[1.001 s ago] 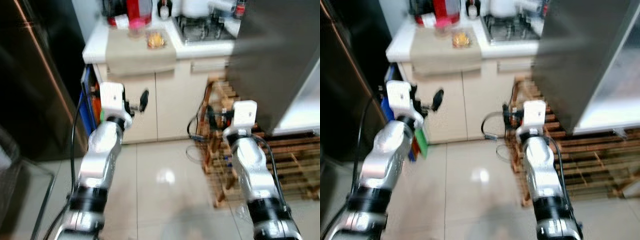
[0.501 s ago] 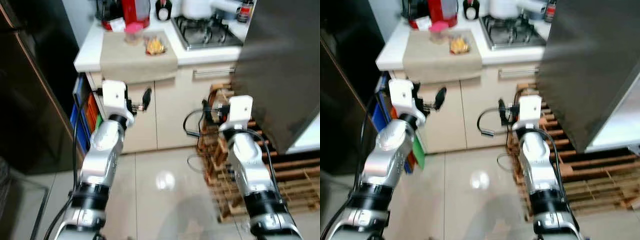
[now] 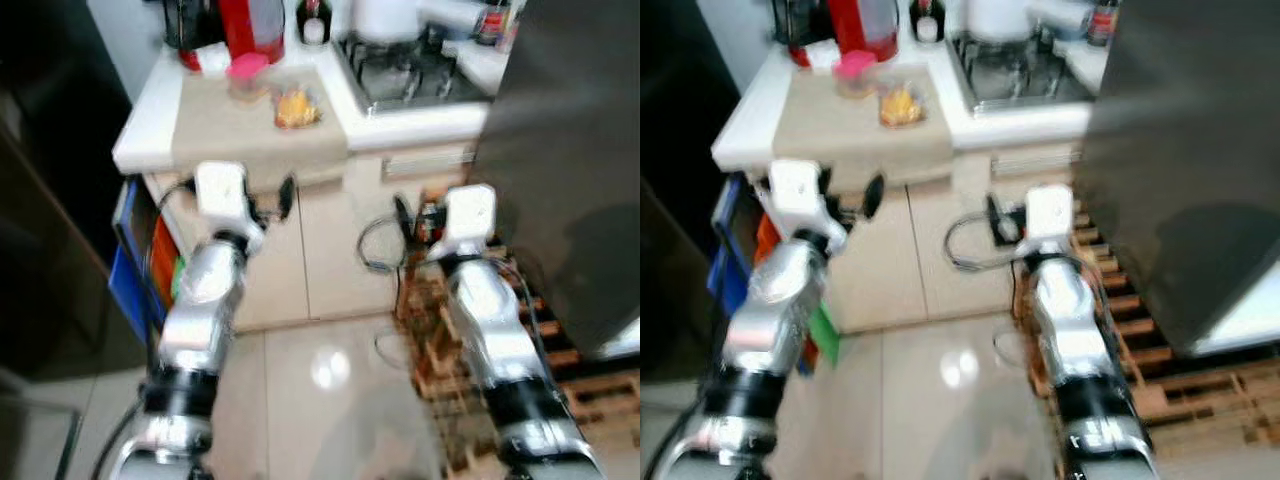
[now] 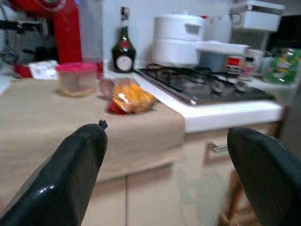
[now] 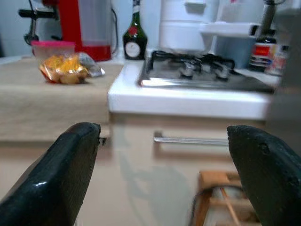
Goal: Restocking fridge
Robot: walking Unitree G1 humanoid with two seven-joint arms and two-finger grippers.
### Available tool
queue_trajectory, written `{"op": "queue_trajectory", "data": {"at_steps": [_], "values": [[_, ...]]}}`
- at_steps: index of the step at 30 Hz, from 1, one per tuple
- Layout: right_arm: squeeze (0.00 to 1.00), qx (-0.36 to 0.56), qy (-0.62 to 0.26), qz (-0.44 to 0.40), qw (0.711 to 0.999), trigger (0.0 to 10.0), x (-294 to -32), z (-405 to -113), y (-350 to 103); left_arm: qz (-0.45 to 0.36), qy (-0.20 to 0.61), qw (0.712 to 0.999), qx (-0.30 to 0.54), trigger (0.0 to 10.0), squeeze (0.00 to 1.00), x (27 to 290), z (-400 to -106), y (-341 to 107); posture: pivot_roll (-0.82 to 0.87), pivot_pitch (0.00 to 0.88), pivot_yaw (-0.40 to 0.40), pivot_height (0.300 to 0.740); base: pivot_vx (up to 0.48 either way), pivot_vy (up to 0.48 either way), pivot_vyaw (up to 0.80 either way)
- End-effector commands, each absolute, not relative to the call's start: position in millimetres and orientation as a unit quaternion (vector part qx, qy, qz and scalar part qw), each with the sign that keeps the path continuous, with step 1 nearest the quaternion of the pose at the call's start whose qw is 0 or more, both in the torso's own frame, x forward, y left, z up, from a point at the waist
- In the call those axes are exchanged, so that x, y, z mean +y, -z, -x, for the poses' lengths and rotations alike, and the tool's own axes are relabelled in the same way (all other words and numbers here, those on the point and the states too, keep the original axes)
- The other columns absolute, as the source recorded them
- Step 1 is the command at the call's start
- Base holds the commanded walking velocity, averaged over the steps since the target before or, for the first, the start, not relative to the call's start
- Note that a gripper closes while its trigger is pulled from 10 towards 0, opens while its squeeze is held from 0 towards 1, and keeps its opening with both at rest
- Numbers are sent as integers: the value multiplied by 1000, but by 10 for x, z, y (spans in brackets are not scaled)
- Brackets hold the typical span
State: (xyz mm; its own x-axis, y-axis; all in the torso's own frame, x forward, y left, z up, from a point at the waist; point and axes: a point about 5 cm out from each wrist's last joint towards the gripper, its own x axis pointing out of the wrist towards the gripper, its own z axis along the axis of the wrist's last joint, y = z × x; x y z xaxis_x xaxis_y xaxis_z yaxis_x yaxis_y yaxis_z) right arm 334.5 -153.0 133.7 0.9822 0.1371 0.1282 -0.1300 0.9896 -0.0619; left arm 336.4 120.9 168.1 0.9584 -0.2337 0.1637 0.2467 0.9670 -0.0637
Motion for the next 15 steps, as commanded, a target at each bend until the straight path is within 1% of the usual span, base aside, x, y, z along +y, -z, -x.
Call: {"op": "queue_trajectory", "data": {"at_steps": [1,11,14,15], "values": [[0,-72,-87,21,993,10000,-1382,-3365,-1369,36,103,991,-83,10000,0,1333,-3380,-1707,-54,0,49,740,442,0,0],[0,-78,-85,30,993,10000,-1387,-3381,-1399,39,103,990,-89,10000,0,1321,-3388,-1733,-56,0,52,740,442,0,0],[0,-81,-84,28,993,10000,-1380,-3392,-1420,38,104,990,-92,10000,0,1316,-3394,-1750,-56,0,53,740,442,0,715],[0,-84,-81,25,993,10000,-1383,-3395,-1432,38,105,989,-93,10000,0,1312,-3395,-1757,-56,0,53,740,442,0,0]]}}
